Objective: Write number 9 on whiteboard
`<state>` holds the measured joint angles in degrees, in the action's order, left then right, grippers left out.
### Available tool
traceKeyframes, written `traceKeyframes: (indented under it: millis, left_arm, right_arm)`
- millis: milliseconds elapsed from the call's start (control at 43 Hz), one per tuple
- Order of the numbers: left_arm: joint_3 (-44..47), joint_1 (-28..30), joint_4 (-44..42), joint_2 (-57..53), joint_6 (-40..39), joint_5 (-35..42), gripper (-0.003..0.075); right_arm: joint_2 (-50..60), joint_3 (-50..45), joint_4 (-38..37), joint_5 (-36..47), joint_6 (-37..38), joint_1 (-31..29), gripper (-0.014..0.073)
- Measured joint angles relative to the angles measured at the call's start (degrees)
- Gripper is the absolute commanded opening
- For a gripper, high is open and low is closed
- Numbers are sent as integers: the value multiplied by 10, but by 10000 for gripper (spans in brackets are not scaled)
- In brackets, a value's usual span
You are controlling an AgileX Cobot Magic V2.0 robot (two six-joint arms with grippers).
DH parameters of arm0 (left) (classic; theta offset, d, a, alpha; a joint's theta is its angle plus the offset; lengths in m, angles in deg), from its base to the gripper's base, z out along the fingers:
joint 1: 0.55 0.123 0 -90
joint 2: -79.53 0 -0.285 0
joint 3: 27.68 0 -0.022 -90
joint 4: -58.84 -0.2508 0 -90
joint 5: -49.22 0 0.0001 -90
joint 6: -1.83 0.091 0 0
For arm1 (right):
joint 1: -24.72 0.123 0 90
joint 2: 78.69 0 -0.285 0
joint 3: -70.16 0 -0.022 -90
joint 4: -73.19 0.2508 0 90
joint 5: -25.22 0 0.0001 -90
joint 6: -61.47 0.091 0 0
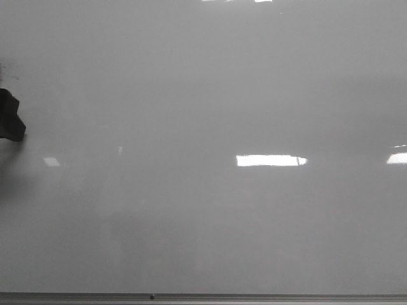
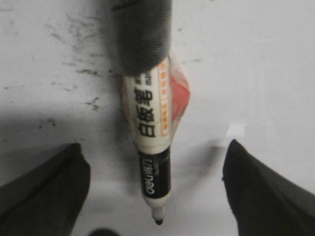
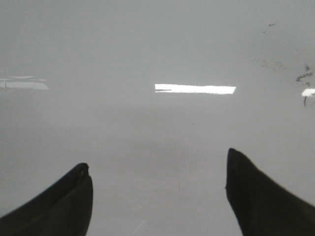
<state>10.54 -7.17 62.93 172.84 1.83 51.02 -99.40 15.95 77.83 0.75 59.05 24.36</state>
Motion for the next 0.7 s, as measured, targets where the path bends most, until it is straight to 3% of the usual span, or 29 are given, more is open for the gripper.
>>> traceKeyframes:
  millis: [233, 349, 581, 698]
  left_arm:
    - [0, 0, -1, 12, 0, 7, 95]
    - [0, 0, -1, 14, 0, 7, 13]
    - [0, 0, -1, 13, 0, 6, -19]
    - [0, -3, -1, -11, 0, -39, -19]
  right_arm:
    - [0, 0, 0, 0, 0, 0, 580]
    - [0, 0, 0, 0, 0, 0, 580]
    - [0, 0, 0, 0, 0, 0, 580]
    - [0, 0, 0, 0, 0, 0, 580]
